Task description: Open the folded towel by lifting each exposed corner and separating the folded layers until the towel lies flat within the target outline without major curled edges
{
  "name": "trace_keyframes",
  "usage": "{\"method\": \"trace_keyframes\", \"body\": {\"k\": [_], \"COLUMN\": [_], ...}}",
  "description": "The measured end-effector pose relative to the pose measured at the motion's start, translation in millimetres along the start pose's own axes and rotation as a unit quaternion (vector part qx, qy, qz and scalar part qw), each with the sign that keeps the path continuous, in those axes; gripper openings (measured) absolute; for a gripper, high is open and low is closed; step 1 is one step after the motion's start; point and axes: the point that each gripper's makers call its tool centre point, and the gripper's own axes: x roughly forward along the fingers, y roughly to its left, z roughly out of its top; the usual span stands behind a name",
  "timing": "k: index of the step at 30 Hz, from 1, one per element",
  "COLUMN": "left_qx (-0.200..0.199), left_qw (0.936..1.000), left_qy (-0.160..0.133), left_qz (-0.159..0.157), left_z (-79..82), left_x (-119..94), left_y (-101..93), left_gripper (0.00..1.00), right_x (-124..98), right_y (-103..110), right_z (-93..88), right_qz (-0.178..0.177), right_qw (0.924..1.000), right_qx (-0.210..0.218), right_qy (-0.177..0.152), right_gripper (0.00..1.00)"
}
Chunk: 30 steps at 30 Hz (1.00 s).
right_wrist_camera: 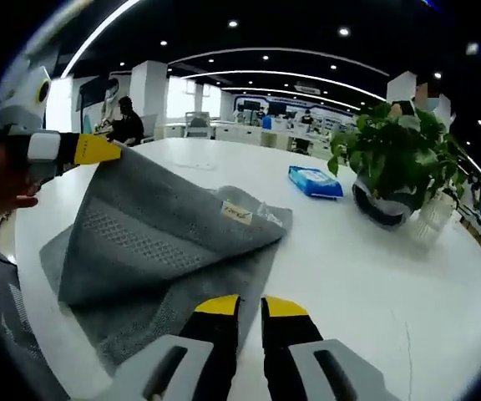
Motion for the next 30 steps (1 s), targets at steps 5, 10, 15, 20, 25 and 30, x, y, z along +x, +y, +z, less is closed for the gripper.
{"method": "trace_keyframes", "body": {"k": [5,10,15,20,25,30], "left_qx": [-0.005,-0.024,-0.04,-0.045,-0.046,-0.044], "left_qw": [0.9995,0.9977,0.9953,0.9932,0.9909,0.9879], "left_qy": [-0.007,-0.016,-0.02,-0.022,-0.011,-0.002], "left_qz": [0.029,0.062,0.086,0.105,0.126,0.149], "left_z": [3.5,4.7,2.5,-1.6,-11.1,-16.3], "left_x": [-9,-21,-33,-46,-57,-70], "left_y": [27.9,59.0,81.2,98.2,114.1,131.5], "left_gripper": [0.03,0.03,0.03,0.03,0.03,0.03], "right_x": [8,14,16,17,17,16], "right_y": [12,23,23,22,19,10], "right_z": [-13.8,-23.8,-31.4,-31.7,-32.3,-34.2], "right_qz": [0.025,0.043,0.044,0.037,0.031,0.022], "right_qw": [0.9992,0.9975,0.9963,0.9967,0.9971,0.9975], "right_qx": [-0.009,-0.023,-0.027,-0.02,-0.008,0.002], "right_qy": [0.029,0.052,0.069,0.07,0.069,0.067], "right_gripper": [0.07,0.07,0.06,0.06,0.05,0.04]}}
